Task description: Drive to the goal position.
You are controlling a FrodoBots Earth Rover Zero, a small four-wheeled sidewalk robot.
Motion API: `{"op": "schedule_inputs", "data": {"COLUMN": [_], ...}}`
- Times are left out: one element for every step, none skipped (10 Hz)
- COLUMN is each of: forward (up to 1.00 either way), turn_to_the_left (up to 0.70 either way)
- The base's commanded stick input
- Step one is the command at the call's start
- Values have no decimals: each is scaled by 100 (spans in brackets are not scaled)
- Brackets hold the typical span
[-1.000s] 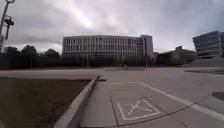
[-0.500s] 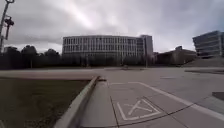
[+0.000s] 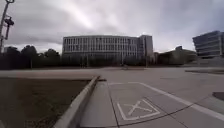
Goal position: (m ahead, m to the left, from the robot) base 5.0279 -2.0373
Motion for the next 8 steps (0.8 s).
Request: {"op": "schedule_inputs", "data": {"forward": [5,6,6,6,6,6,5,5], "turn_to_the_left": [0,0,0,0,0,0,0,0]}}
